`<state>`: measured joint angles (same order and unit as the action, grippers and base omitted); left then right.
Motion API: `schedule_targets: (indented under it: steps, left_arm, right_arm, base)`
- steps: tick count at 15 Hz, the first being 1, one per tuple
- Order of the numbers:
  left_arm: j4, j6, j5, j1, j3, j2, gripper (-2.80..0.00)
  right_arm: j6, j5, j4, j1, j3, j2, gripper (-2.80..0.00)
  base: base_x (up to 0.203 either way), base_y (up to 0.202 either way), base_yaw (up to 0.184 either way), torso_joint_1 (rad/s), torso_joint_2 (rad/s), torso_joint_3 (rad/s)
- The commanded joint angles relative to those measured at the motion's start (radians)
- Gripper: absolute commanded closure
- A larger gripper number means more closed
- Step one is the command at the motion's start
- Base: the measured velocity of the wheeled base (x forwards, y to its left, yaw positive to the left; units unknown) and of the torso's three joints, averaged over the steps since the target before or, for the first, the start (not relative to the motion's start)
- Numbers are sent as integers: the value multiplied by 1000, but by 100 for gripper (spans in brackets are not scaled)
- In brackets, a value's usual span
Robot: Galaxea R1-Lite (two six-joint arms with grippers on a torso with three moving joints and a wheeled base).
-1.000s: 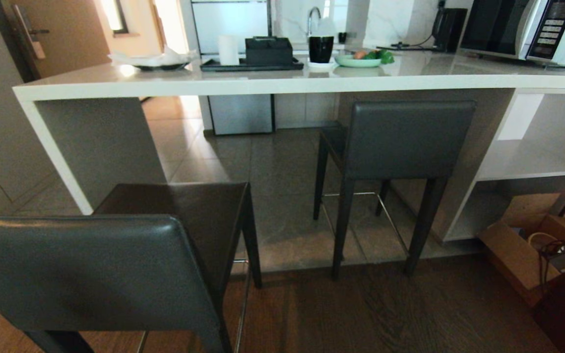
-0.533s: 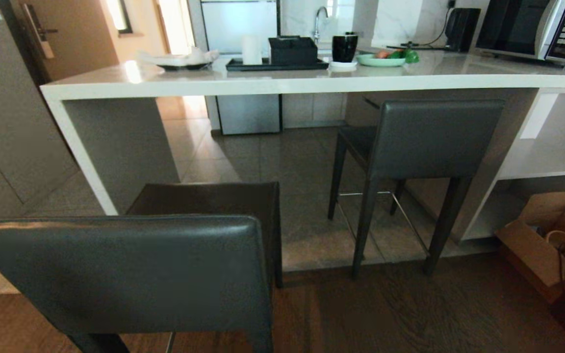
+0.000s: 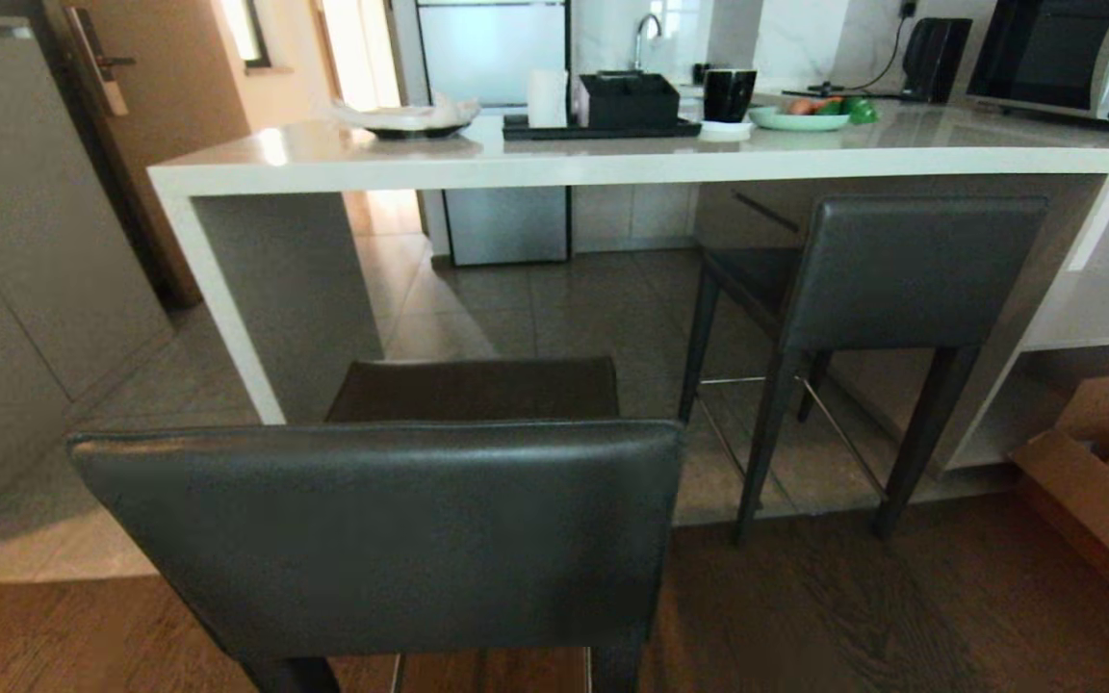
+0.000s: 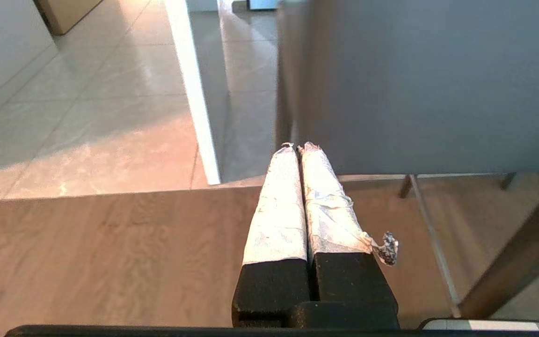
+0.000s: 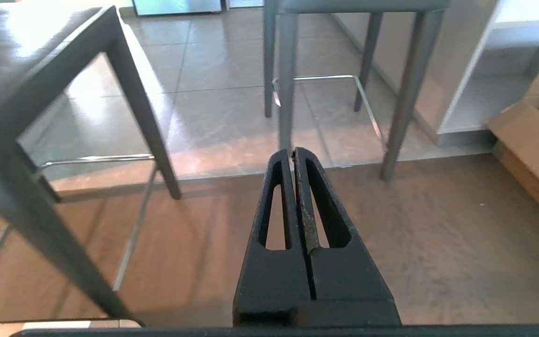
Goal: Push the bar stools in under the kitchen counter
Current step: Push the gray chair back under the dining table
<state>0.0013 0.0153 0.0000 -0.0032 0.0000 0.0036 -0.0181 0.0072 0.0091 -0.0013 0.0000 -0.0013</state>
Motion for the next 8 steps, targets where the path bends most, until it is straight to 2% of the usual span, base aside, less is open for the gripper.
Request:
schedule_targets:
  steps: [1, 8]
  left_arm:
    - [0, 0, 0, 0, 0, 1, 0]
    - [0, 0, 0, 0, 0, 1, 0]
  right_arm:
    - [0, 0, 0, 0, 0, 1, 0]
    - [1, 0, 0, 1, 0, 1, 0]
  base:
    - [0, 195, 0, 2, 4, 1]
    - [0, 194, -2, 3, 1, 3]
